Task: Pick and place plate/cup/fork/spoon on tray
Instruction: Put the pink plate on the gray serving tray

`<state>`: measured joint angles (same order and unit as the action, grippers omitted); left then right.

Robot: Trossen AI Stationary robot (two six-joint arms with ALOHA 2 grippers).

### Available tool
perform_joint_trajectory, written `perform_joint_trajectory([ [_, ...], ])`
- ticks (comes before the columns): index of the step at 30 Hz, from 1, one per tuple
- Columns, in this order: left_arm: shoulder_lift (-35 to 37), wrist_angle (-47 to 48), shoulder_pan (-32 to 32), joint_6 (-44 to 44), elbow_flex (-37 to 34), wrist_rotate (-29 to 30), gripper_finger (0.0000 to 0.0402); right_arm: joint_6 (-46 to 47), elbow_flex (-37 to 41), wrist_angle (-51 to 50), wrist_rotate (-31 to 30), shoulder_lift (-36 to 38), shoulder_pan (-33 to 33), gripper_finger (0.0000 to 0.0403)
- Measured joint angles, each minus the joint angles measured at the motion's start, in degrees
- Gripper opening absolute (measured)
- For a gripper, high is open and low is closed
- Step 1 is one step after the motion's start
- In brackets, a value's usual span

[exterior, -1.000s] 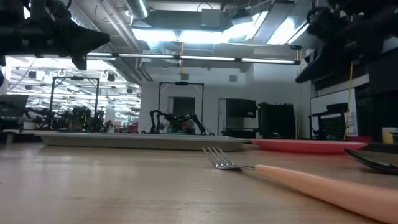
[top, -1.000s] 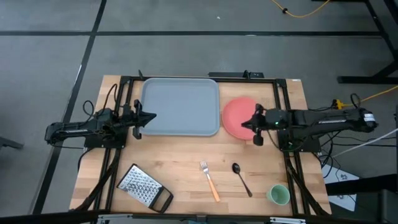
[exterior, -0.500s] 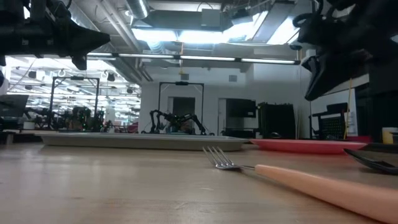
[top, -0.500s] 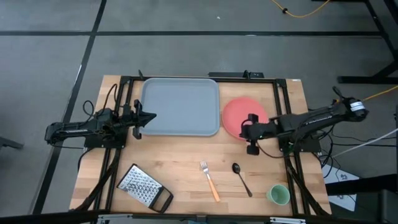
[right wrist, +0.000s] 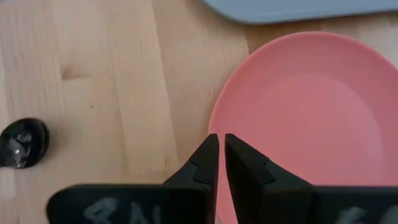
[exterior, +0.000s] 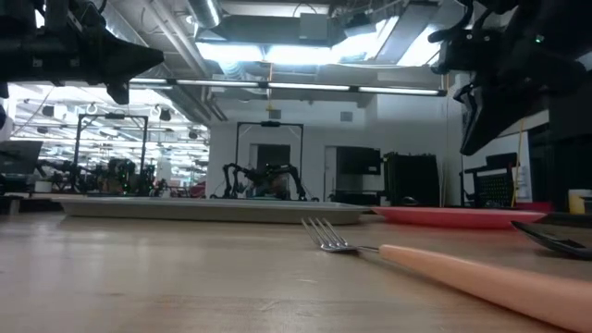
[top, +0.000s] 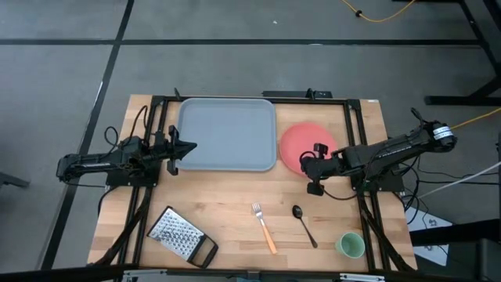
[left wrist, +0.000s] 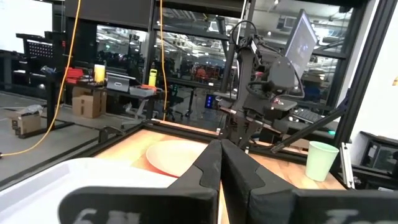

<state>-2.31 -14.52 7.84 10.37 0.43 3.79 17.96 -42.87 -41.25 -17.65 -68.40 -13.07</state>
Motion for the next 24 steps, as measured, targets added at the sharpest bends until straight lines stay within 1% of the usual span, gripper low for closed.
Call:
perform_joint_trajectory([
  [7,0.0,0.0,0.0,0.0,0.0,0.0,0.0,5.8,0.0,0.2,-1.4,0.0,-0.2,0.0033],
  [10,0.0,0.0,0.0,0.0,0.0,0.0,0.0,8.7,0.0,0.1,-3.5,0.0,-0.3,0.0033],
  [14,0.0,0.0,0.0,0.0,0.0,0.0,0.0,11.5,0.0,-0.3,-4.0,0.0,-0.3,0.0038],
  [17,0.0,0.0,0.0,0.0,0.0,0.0,0.0,13.3,0.0,-0.6,-3.8,0.0,-0.3,0.006],
  [21,0.0,0.0,0.0,0.0,0.0,0.0,0.0,16.1,0.0,-1.4,-3.7,0.0,-0.3,0.01],
  [24,0.0,0.0,0.0,0.0,0.0,0.0,0.0,16.3,0.0,-1.5,-3.7,0.0,-0.3,0.0131],
])
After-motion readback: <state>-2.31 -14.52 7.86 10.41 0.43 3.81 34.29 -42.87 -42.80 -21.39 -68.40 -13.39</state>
